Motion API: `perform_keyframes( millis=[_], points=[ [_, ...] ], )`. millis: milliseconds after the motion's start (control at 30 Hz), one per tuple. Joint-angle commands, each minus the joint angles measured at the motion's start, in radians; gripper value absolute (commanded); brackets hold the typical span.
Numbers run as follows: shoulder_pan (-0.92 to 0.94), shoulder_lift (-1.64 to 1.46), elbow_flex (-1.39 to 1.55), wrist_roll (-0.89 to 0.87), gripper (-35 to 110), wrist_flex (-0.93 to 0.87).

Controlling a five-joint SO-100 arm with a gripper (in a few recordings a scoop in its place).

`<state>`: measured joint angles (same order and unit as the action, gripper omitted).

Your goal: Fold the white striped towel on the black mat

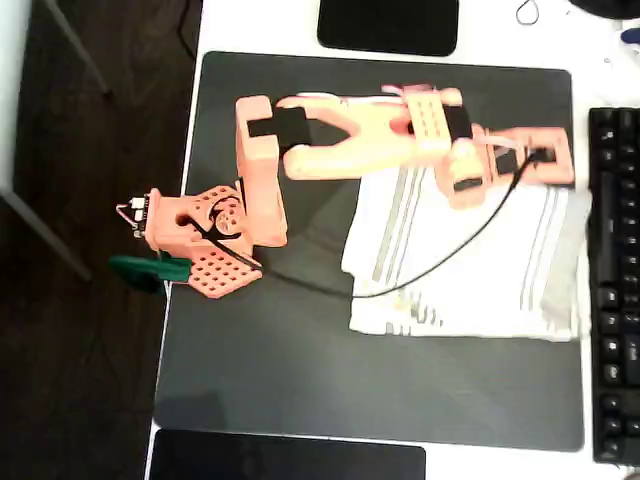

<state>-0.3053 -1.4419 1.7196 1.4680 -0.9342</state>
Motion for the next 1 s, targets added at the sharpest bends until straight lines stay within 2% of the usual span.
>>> perform_keyframes(
  millis=[0,100,200,333,500,700,967],
  points=[
    [-0.014,-0.011,-0.066,-0.041,10,0.0],
    [0.018,-0.061,-0.04,-0.035,15,-0.005],
    [0.064,-0.173,0.063,0.006,11,0.002],
    [0.123,-0.402,0.295,0.041,0,0.006],
    [0.193,-0.792,0.673,0.077,0,0.026],
    [0.236,-1.17,0.931,0.067,0,-0.087],
    [0.209,-1.514,1.091,0.026,0,-0.229]
  ],
)
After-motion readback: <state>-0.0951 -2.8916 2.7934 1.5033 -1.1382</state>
